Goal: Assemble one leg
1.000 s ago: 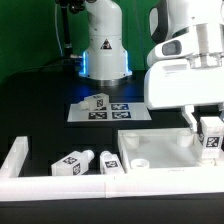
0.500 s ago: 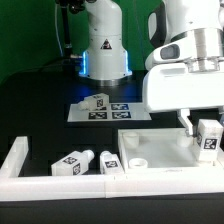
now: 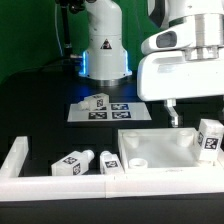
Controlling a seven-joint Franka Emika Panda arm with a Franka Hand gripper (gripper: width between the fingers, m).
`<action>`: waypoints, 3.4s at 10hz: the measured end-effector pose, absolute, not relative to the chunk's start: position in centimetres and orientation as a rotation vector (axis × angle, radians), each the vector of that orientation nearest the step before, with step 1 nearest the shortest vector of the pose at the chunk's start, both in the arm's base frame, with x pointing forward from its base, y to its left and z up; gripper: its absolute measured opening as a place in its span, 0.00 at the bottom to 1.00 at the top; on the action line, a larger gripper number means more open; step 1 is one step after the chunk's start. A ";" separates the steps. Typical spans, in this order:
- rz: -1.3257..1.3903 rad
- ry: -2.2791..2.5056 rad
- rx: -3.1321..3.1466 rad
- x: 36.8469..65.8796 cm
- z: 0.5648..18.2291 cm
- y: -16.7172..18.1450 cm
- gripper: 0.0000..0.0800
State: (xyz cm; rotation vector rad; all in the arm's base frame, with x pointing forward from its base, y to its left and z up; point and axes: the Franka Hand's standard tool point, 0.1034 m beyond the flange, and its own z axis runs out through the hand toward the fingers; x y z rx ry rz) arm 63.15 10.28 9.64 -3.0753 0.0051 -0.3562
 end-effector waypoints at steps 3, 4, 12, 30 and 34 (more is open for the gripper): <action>-0.052 0.084 -3.085 63.9 9.4 11.1 0.81; 0.081 0.088 -3.090 63.4 9.0 11.4 0.81; 0.064 0.234 -3.085 64.4 8.6 11.4 0.36; 0.004 1.010 -2.902 64.4 8.2 12.1 0.80; -0.040 0.704 -2.990 63.9 8.1 12.9 0.81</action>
Offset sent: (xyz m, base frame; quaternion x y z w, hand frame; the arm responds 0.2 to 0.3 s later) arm 0.0122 0.0078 -0.0065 -0.0262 -0.2035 0.0367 0.9780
